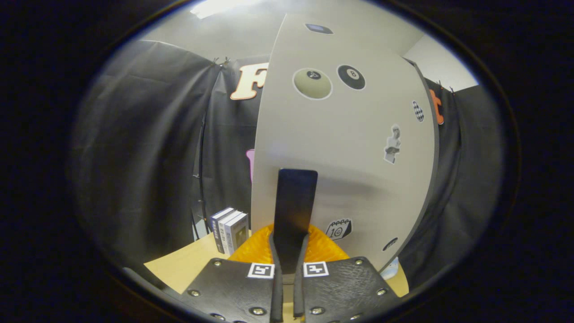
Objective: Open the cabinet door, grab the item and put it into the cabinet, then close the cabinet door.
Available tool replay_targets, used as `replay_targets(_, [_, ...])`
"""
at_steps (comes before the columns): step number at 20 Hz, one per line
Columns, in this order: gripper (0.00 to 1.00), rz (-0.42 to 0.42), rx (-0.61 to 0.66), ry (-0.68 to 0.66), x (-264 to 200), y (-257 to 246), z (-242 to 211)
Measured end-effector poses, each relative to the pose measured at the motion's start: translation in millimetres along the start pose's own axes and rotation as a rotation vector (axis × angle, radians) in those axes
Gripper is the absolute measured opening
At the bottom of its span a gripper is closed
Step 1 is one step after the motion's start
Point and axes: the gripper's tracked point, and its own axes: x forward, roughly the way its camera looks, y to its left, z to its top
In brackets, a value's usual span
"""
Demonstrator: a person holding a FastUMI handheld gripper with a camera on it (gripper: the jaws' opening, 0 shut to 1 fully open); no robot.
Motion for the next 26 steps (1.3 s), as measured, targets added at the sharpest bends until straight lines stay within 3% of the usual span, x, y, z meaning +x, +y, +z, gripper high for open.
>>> replay_targets(11, [0.09, 0.022, 0.02, 0.014, -39, -20, -4])
replay_targets(26, [0.09, -0.135, 0.063, 0.055, -92, -68, -15])
